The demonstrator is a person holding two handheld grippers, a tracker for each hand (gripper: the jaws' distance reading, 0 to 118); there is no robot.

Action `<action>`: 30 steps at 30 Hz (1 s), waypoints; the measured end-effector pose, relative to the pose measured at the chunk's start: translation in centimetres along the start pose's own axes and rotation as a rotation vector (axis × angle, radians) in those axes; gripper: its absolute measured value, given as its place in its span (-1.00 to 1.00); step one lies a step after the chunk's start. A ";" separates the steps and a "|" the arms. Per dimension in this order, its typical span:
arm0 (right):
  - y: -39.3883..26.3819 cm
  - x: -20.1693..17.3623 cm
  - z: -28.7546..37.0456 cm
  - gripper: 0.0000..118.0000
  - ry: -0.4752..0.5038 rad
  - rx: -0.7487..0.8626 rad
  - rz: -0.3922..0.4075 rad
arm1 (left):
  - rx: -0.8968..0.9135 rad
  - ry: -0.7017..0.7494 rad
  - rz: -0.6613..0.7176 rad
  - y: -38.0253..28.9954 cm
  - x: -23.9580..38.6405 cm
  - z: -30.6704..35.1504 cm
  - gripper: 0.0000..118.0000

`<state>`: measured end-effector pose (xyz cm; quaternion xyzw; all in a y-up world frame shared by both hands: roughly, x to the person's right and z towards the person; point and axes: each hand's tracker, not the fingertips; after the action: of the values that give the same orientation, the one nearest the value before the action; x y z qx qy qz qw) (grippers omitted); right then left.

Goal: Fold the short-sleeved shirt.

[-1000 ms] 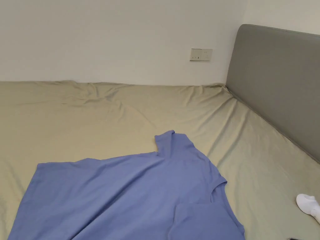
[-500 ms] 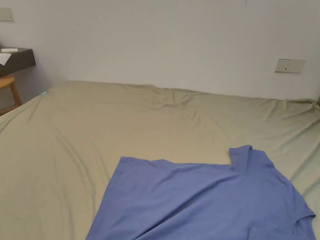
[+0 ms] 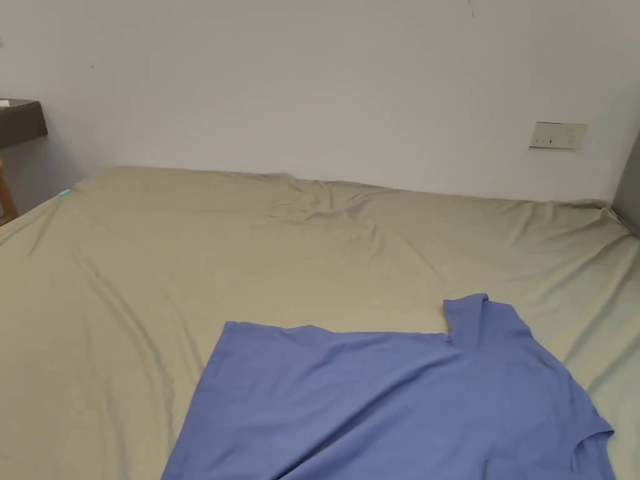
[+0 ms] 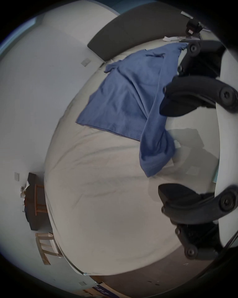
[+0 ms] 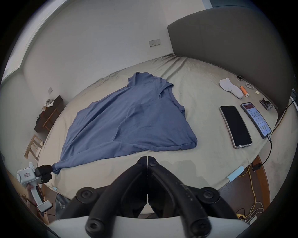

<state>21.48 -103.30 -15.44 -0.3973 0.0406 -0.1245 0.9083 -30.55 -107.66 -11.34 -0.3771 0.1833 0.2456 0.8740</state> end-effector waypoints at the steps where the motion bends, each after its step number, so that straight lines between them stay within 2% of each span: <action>1: 0.0 0.0 0.0 -0.97 -0.005 -0.003 -0.002 | -0.012 0.006 0.002 0.2 0.1 -0.6 -0.17; 2: 0.0 0.1 0.0 -0.97 -0.012 -0.005 -0.005 | -0.034 0.018 0.015 0.4 0.2 -1.2 -0.61; 3: 0.0 0.2 0.1 -0.97 -0.022 -0.009 -0.007 | -0.049 0.025 0.041 0.5 0.2 -1.6 -0.91; 4: 0.0 0.4 0.1 -0.97 -0.034 -0.012 -0.008 | -0.050 0.015 0.069 0.4 0.2 -1.6 -0.92; 6: 0.0 0.9 -0.2 -0.84 -0.067 -0.016 -0.010 | -0.057 -0.055 0.152 0.2 -0.3 -1.5 -0.92; 8: 0.2 1.6 -0.8 -0.66 -0.100 -0.038 -0.010 | -0.063 -0.034 0.132 -0.1 -0.4 -1.7 -0.92; 9: 0.4 1.8 -1.3 -0.06 -0.113 -0.050 -0.007 | -0.059 -0.035 0.130 -0.1 -0.6 -1.8 -0.92; 11: 0.9 2.7 -2.7 0.66 -0.132 -0.064 -0.005 | -0.065 -0.037 0.145 0.2 -0.8 -1.9 -0.92; 12: 1.2 3.2 -3.4 0.89 -0.148 -0.081 -0.005 | -0.069 -0.037 0.155 0.3 -0.7 -1.9 -0.92; 15: 1.9 4.5 -5.7 0.83 -0.225 -0.050 -0.009 | -0.076 -0.022 0.126 0.2 -0.3 -2.2 -0.93; 17: 2.4 5.5 -7.4 0.81 -0.240 -0.054 -0.017 | -0.074 -0.006 0.101 0.0 0.7 -1.9 -0.93; 19: 2.7 6.4 -8.8 0.58 -0.238 -0.060 -0.030 | -0.072 0.002 0.099 -0.1 1.0 -1.9 -0.93; 20: 2.8 6.8 -9.5 0.38 -0.230 -0.070 -0.040 | -0.072 0.004 0.102 -0.2 0.6 -2.2 -0.93; 22: 2.8 7.1 -10.6 -0.22 -0.168 -0.114 -0.059 | -0.069 0.003 0.123 -0.2 0.5 -2.2 -0.93; 23: 2.6 7.3 -11.1 -0.37 -0.134 -0.137 -0.071 | -0.067 0.001 0.138 -0.2 0.5 -2.1 -0.93; 24: 2.7 7.0 -11.0 -0.72 -0.170 -0.118 -0.057 | -0.067 0.002 0.147 0.0 0.5 -2.0 -0.93; 25: 2.9 6.6 -10.5 -0.84 -0.171 -0.118 -0.030 | -0.067 0.003 0.155 0.1 0.6 -1.9 -0.93; 26: 3.2 6.5 -10.1 -0.84 -0.091 -0.128 -0.055 | -0.069 0.008 0.152 0.4 0.9 -1.6 -0.93; 27: 3.6 6.3 -9.7 -0.84 -0.114 -0.132 -0.087 | -0.069 0.014 0.147 0.7 1.2 -1.4 -0.93; 30: 5.3 5.6 -8.3 -0.84 -0.129 -0.096 -0.062 | -0.033 -0.004 0.068 2.6 2.4 -0.7 -0.93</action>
<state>26.44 -107.17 -24.84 -0.4487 -0.0242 -0.1249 0.8846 -30.19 -106.00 -14.46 -0.3845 0.1904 0.2787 0.8592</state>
